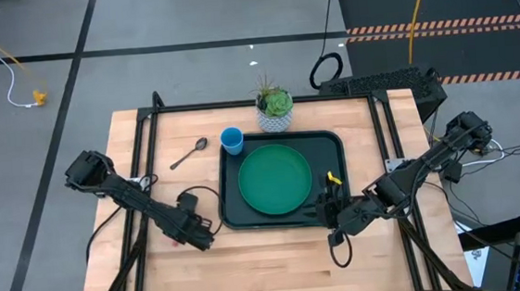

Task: Pick and place plate/cup/fork/spoon on tray
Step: Put the pink fork to the right side of the green plate on the black serving tray

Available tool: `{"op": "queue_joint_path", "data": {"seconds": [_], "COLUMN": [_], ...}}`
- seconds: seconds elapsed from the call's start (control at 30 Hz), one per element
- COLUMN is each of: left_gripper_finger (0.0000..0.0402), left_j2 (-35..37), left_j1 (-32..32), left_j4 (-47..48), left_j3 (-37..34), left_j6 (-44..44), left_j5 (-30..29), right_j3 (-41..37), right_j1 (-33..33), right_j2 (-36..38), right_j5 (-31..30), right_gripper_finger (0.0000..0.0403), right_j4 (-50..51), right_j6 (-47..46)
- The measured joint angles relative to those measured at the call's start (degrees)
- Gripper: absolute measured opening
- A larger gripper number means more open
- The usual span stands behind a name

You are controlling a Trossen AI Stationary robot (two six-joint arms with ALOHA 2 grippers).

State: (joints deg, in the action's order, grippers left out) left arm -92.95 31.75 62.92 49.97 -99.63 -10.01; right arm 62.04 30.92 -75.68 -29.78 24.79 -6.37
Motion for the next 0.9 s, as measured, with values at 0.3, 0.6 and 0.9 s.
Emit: {"op": "queue_joint_path", "data": {"seconds": [0.3, 0.6, 0.9], "left_gripper_finger": [0.0006, 0.0047, 0.0138], "left_j2": [0.0, 1.2, 3.2], "left_j1": [0.0, -0.8, -0.9], "left_j4": [-1.5, -0.3, 0.0], "left_j3": [0.5, 0.4, 0.8], "left_j6": [0.4, 2.0, -0.2], "left_j5": [-1.7, -0.8, -3.0], "right_j3": [0.0, 0.0, 0.0], "right_j1": [0.0, 0.0, 0.0], "right_j2": [0.0, 0.0, 0.0], "right_j5": [0.0, 0.0, 0.0], "right_gripper_finger": [0.0068, 0.0068, 0.0068], "right_j4": [-0.1, -0.1, -0.1], "right_j6": [0.0, 0.0, 0.0]}}
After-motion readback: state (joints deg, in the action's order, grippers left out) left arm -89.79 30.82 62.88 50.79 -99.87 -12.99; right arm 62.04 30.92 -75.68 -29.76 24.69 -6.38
